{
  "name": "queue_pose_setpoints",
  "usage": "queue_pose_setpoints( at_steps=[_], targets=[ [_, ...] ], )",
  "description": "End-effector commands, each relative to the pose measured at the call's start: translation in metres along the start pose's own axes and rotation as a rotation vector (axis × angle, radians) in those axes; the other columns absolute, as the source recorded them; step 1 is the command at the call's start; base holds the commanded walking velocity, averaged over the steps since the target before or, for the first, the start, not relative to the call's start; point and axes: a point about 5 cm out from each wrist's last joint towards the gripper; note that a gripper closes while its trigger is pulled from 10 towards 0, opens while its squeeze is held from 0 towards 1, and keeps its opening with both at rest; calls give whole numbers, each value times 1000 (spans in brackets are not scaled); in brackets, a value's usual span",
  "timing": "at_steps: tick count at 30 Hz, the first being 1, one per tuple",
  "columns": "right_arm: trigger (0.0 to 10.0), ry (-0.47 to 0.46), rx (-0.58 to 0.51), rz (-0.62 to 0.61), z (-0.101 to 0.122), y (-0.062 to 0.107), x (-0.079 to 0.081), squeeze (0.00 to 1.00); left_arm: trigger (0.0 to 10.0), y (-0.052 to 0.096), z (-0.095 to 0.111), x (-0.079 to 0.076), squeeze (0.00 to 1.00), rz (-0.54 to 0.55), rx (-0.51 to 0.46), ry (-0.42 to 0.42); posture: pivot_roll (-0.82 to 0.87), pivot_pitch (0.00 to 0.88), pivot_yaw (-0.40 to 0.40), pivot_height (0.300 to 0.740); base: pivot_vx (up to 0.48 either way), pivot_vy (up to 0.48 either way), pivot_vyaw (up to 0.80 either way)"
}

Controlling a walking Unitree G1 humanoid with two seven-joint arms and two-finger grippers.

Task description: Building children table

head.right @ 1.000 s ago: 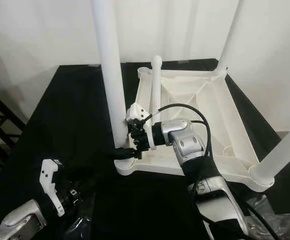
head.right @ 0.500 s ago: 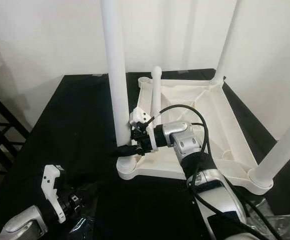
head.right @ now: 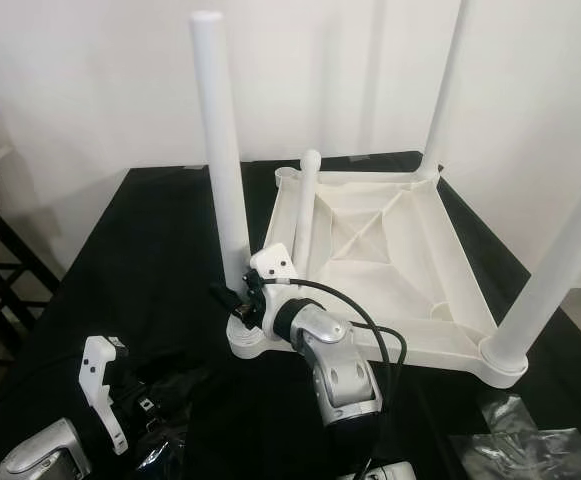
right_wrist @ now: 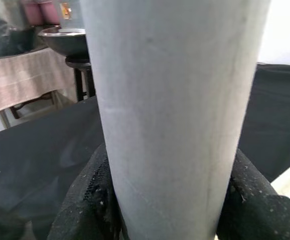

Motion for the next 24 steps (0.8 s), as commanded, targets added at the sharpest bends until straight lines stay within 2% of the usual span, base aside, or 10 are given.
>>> queue_pose_setpoints(
  at_steps=[1,2,7,8,10,11,16,19,23,24],
  targets=[
    [10000,-65,164,12,-34,4,4,71,10000,1,2,1,0,9,2,-15,5,36,39,740,0,0,0],
    [10000,-64,155,39,-30,4,7,1000,10000,1,2,1,0,10,1,-15,5,36,39,740,0,0,0],
    [10000,7,92,292,6,4,10,1000,10000,0,2,2,0,-1,3,-9,1,28,42,740,0,0,0],
    [10000,33,82,361,15,5,8,808,10000,-1,2,2,0,-1,3,-9,1,28,42,740,0,0,0],
    [10000,33,82,361,15,5,8,808,10000,-1,2,2,0,-1,3,-9,1,28,42,740,0,0,0],
    [10000,68,70,453,26,7,4,0,10000,-1,2,2,0,-1,3,-8,3,22,43,740,0,0,0],
    [10000,130,117,655,49,9,-16,0,10000,-3,2,3,0,1,1,-11,16,9,35,740,0,0,0],
    [10000,132,142,673,51,7,-22,0,10000,-4,2,3,0,2,1,-12,19,7,33,740,0,0,0],
    [10000,123,189,596,50,-6,-36,0,10000,-4,1,3,0,4,1,-14,27,3,31,740,0,0,0],
    [0,106,191,582,49,-8,-38,0,10000,-4,1,3,0,5,1,-14,30,3,30,740,0,0,0]
  ],
)
Point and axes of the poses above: a point about 5 cm out from each wrist's last joint towards the gripper, its own y axis pointing back from the gripper into the wrist, its own z axis along the axis of the wrist's last joint, x = y × z, and after that the axes turned 10 degrees about -y, right-handed
